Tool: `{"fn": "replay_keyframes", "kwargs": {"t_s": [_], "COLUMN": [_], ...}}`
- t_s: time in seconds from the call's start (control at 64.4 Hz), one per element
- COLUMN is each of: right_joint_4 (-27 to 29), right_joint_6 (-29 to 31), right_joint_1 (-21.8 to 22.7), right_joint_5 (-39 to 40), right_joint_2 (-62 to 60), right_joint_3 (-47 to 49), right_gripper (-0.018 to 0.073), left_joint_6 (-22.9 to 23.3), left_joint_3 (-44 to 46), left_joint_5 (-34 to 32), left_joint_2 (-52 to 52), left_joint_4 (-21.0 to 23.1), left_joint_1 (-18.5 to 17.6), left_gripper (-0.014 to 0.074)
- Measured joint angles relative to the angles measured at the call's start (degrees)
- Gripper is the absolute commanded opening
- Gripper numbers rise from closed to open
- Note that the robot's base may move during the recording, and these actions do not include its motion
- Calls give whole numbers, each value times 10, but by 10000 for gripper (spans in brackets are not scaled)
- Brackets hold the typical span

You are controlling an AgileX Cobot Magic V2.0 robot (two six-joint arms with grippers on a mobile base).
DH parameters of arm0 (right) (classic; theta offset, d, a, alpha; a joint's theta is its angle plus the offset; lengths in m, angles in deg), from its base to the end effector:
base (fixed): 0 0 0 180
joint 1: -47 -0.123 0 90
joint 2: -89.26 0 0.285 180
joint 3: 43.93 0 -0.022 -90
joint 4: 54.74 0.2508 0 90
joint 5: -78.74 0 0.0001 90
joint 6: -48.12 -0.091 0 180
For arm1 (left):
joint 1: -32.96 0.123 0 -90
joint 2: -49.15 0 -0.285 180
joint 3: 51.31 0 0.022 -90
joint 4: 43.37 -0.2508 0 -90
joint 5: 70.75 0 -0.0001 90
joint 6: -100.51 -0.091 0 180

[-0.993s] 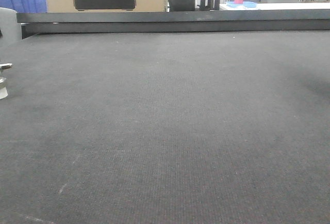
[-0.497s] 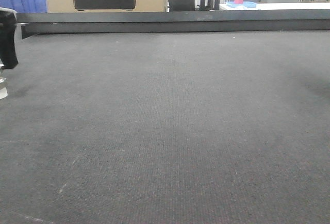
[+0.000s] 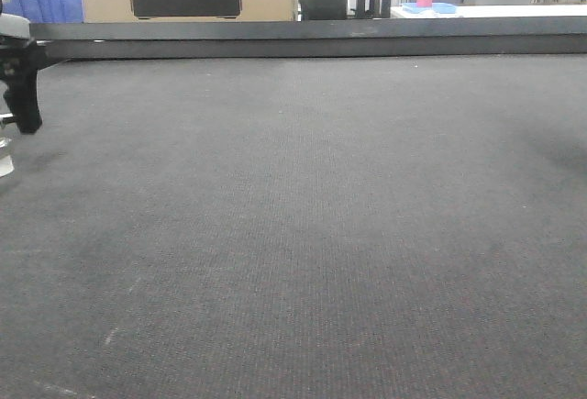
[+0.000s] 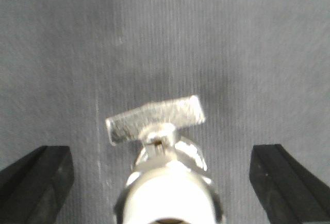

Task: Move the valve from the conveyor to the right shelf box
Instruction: 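Lower the left gripper onto the other valve and close it, then lift both held valves up off the conveyor belt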

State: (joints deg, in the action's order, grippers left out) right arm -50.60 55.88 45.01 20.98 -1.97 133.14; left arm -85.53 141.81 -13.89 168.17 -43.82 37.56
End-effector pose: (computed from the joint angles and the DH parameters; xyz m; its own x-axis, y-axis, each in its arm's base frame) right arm 0.2910 0.0157 0.3443 -0.8498 -0.1261 -0.5119 -0.1486 0.9889 0.0031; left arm 0.4110 0.0337 0.2377 -0.9553 0.0330 -0.2939 0.0226 0.9990 0.0387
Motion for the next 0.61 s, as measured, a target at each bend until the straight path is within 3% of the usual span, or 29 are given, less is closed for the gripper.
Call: {"fn": "replay_keyframes", "kwargs": {"t_s": [0.279, 0.373, 0.512, 0.605], "right_joint_4": [0, 0, 0, 0], "right_joint_6": [0, 0, 0, 0], "right_joint_1": [0, 0, 0, 0], "right_joint_5": [0, 0, 0, 0], "right_joint_2": [0, 0, 0, 0], "right_joint_3": [0, 0, 0, 0], "right_gripper": [-159, -159, -159, -159], "left_joint_6": [2, 2, 2, 2], "left_joint_3": [0, 0, 0, 0], "left_joint_5": [5, 3, 3, 3], "left_joint_2": [8, 8, 8, 8], "left_joint_4": [0, 0, 0, 0], "left_joint_1": [0, 0, 0, 0], "left_gripper": [598, 551, 313, 72]}}
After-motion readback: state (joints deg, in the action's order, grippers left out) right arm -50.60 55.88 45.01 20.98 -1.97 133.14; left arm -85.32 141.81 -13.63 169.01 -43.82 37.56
